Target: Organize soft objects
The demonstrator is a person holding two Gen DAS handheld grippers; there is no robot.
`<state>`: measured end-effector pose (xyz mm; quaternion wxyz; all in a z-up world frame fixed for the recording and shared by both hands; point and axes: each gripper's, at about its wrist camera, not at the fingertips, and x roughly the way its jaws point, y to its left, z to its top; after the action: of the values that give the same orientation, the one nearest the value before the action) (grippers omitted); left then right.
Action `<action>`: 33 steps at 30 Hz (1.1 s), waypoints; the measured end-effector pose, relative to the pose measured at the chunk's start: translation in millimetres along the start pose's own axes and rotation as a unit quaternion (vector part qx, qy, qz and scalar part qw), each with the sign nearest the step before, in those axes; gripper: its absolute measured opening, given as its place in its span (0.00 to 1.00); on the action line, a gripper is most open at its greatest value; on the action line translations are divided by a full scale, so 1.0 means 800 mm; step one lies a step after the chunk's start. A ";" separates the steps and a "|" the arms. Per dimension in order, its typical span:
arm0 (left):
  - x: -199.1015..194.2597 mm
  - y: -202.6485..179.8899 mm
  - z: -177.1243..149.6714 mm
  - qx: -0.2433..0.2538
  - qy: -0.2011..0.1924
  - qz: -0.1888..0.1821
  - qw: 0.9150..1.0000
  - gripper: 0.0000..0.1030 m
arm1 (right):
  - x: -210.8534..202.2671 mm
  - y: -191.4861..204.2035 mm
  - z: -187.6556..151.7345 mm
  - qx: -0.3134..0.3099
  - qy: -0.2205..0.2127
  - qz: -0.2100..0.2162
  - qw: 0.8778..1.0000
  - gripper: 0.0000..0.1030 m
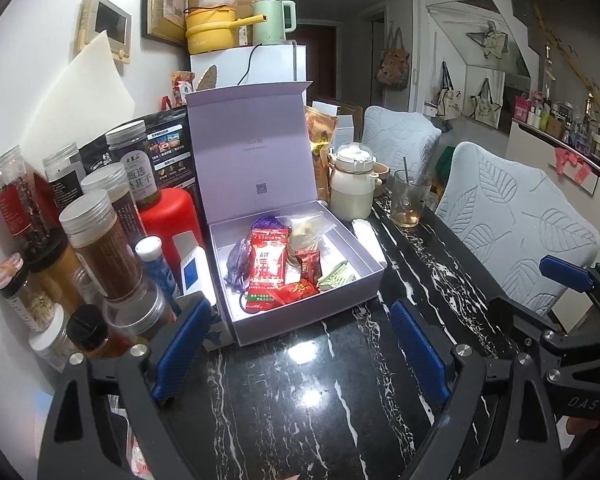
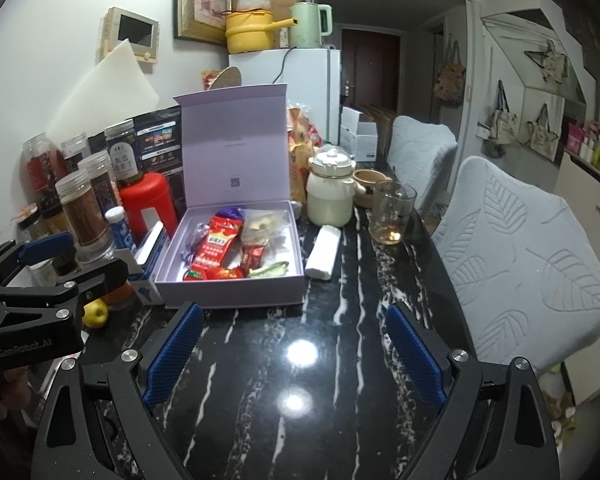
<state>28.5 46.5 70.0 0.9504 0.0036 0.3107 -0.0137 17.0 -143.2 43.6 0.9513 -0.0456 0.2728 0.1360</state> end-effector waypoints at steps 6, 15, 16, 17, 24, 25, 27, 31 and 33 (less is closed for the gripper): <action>0.003 -0.001 0.001 -0.003 0.004 -0.007 1.000 0.89 | 0.000 -0.003 0.001 0.001 0.000 -0.004 1.000 0.91; 0.010 0.001 0.001 -0.017 0.012 -0.008 1.000 0.89 | 0.001 -0.004 0.003 0.001 0.000 -0.003 1.000 0.91; 0.011 0.002 0.001 -0.018 0.013 -0.008 1.000 0.89 | 0.001 -0.004 0.003 0.002 0.000 -0.002 1.000 0.91; 0.012 0.002 0.001 -0.019 0.015 -0.007 1.000 0.89 | 0.001 -0.005 0.003 0.002 0.000 -0.002 1.000 0.91; 0.020 0.000 0.000 -0.015 0.024 -0.003 1.000 0.89 | 0.007 -0.011 0.003 0.003 0.005 -0.001 1.000 0.91; 0.021 0.000 0.000 -0.015 0.025 -0.003 1.000 0.89 | 0.008 -0.012 0.003 0.004 0.005 0.000 1.000 0.91; 0.021 -0.001 0.000 -0.014 0.026 -0.005 1.000 0.89 | 0.009 -0.014 0.004 0.005 0.006 0.001 1.000 0.91; 0.021 -0.002 0.000 -0.012 0.026 -0.006 1.000 0.89 | 0.009 -0.017 0.004 0.011 0.007 0.013 1.000 0.91; 0.021 -0.002 0.000 -0.012 0.026 -0.006 1.000 0.89 | 0.008 -0.017 0.004 0.011 0.006 0.011 1.000 0.91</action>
<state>41.8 44.1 60.5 0.9417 -0.0097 0.3359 -0.0155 27.8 -154.4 42.9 0.9487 -0.0327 0.2802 0.1428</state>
